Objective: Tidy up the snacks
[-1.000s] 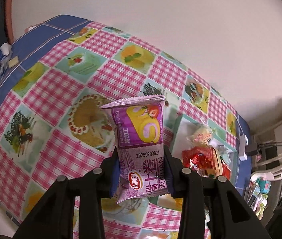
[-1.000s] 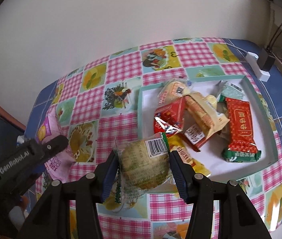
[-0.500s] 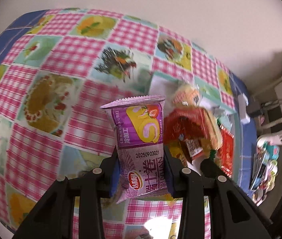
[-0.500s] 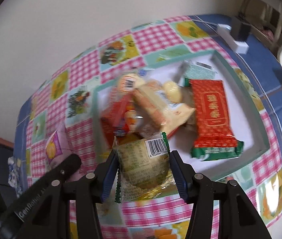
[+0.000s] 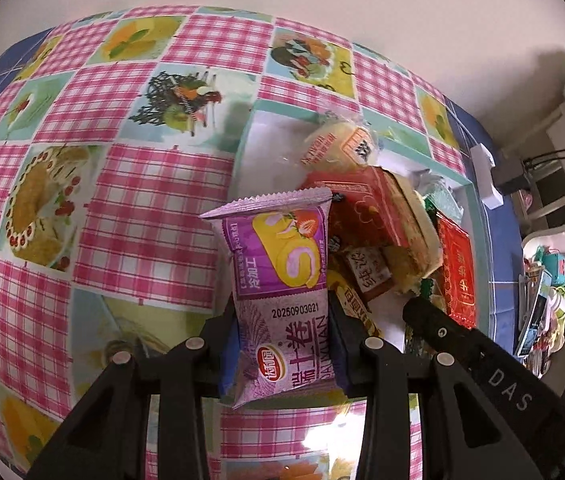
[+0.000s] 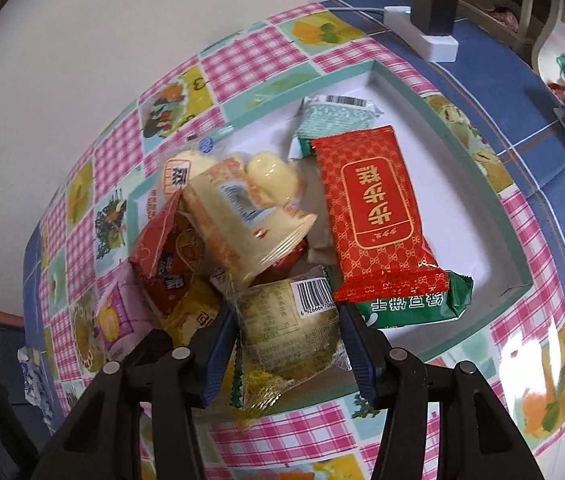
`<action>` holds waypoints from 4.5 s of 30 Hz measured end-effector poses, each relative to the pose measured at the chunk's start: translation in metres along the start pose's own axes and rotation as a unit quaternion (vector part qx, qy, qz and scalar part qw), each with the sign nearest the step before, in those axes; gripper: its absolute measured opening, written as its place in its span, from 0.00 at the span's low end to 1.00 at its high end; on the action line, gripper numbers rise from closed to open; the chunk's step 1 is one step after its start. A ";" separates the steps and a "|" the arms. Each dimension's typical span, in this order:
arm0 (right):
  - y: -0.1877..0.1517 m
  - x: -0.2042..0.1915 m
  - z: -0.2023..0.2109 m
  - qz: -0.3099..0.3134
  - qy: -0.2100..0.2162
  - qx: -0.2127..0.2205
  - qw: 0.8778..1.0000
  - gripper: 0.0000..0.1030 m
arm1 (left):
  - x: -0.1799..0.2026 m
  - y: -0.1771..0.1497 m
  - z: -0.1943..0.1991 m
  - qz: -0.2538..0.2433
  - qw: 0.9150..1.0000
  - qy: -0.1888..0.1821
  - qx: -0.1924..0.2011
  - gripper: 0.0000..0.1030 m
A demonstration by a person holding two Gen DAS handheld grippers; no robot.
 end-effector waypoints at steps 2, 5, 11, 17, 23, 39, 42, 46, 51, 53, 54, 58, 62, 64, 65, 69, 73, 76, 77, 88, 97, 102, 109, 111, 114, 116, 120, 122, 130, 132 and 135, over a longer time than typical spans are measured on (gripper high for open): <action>0.002 0.005 0.000 -0.006 0.000 0.001 1.000 0.54 | 0.006 -0.002 -0.003 -0.002 1.000 -0.008 -0.004 0.39; 0.004 0.009 0.001 -0.012 -0.003 0.004 1.000 0.54 | 0.011 -0.002 -0.007 -0.005 1.000 -0.015 -0.007 0.39; 0.005 0.014 0.000 -0.019 -0.001 0.003 1.000 0.55 | 0.015 -0.004 -0.016 -0.008 1.000 -0.014 -0.014 0.39; 0.006 0.011 0.004 -0.022 0.005 0.002 1.000 0.55 | 0.009 -0.006 -0.014 0.006 1.000 -0.009 -0.020 0.53; 0.010 0.008 0.017 -0.017 0.015 0.012 1.000 0.57 | 0.006 0.001 0.004 0.018 1.000 -0.024 0.000 0.57; 0.005 -0.021 0.030 0.037 0.020 0.031 0.999 0.61 | -0.079 0.018 0.049 0.053 0.990 0.121 0.050 0.80; -0.003 -0.034 0.025 0.062 0.023 0.025 0.997 0.61 | -0.097 0.017 0.049 0.050 0.986 0.153 0.047 0.80; -0.007 -0.046 0.027 0.082 0.027 0.036 0.996 0.80 | -0.118 0.017 0.053 0.054 0.981 0.177 0.049 0.82; -0.010 -0.054 0.027 0.094 0.032 0.041 0.994 0.88 | -0.133 0.016 0.061 0.059 0.977 0.197 0.056 0.94; -0.011 -0.054 0.026 0.095 0.032 0.041 0.994 0.95 | -0.137 0.014 0.062 0.059 0.976 0.200 0.055 0.94; -0.012 -0.055 0.025 0.096 0.031 0.043 0.994 1.00 | -0.137 0.013 0.062 0.060 0.977 0.200 0.055 0.94; -0.016 -0.058 0.026 0.107 0.031 0.047 0.993 1.00 | -0.139 0.007 0.062 0.060 0.977 0.198 0.051 0.95; -0.023 -0.062 0.027 0.120 0.030 0.047 0.991 1.00 | -0.138 0.002 0.067 0.059 0.979 0.190 0.052 0.95; -0.027 -0.064 0.029 0.126 0.030 0.048 0.990 1.00 | -0.137 -0.001 0.073 0.060 0.978 0.191 0.057 0.95; -0.030 -0.065 0.031 0.128 0.031 0.051 0.990 1.00 | -0.138 -0.003 0.076 0.060 0.977 0.194 0.060 0.94; -0.045 -0.066 0.038 0.141 0.031 0.056 0.988 1.00 | -0.141 -0.021 0.083 0.052 0.975 0.210 0.059 0.94; -0.060 -0.062 0.046 0.147 0.033 0.065 0.986 1.00 | -0.142 -0.040 0.089 0.050 0.976 0.204 0.057 0.94; -0.070 -0.056 0.048 0.152 0.028 0.069 0.986 1.00 | -0.140 -0.053 0.095 0.044 0.976 0.203 0.060 0.94; -0.073 -0.055 0.048 0.154 0.027 0.069 0.985 1.00 | -0.140 -0.056 0.096 0.044 0.976 0.203 0.060 0.94; -0.094 -0.039 0.051 0.160 0.015 0.074 0.984 1.00 | -0.141 -0.082 0.105 0.035 0.978 0.193 0.064 0.94; -0.090 -0.039 0.052 0.161 0.016 0.074 0.984 1.00 | -0.140 -0.080 0.103 0.038 0.980 0.188 0.061 0.94; -0.089 -0.042 0.053 0.162 0.018 0.072 0.984 1.00 | -0.143 -0.078 0.103 0.047 0.980 0.185 0.055 0.94; -0.090 -0.046 0.055 0.169 0.019 0.075 0.983 1.00 | -0.143 -0.077 0.103 0.049 0.981 0.179 0.055 0.94; -0.090 -0.047 0.055 0.170 0.018 0.075 0.982 1.00 | -0.143 -0.077 0.103 0.050 0.981 0.178 0.054 0.94; -0.090 -0.047 0.055 0.170 0.017 0.075 0.982 1.00 | -0.144 -0.076 0.103 0.052 0.981 0.178 0.055 0.94; -0.090 -0.047 0.055 0.170 0.017 0.075 0.982 1.00 | -0.144 -0.076 0.103 0.055 0.981 0.178 0.056 0.94; -0.091 -0.047 0.055 0.170 0.016 0.075 0.982 1.00 | -0.145 -0.076 0.103 0.058 0.981 0.177 0.056 0.94; -0.091 -0.048 0.055 0.169 0.016 0.075 0.983 1.00 | -0.146 -0.076 0.103 0.058 0.981 0.177 0.056 0.94; -0.091 -0.048 0.055 0.170 0.016 0.074 0.982 1.00 | -0.147 -0.077 0.103 0.061 0.981 0.177 0.054 0.94; -0.091 -0.048 0.054 0.170 0.016 0.074 0.983 1.00 | -0.147 -0.076 0.103 0.061 0.981 0.177 0.054 0.94; -0.091 -0.048 0.054 0.171 0.016 0.073 0.982 1.00 | -0.148 -0.076 0.103 0.061 0.981 0.177 0.054 0.94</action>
Point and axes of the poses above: each gripper's, at about its wrist camera, not at the fingertips, and z roughly against the way its jaws point, x to its right, y to its top, the point moved 10 cm from there along -z, roughly the way its jaws point, and after that the axes turned 8 degrees about -z, right-handed, at the moved point
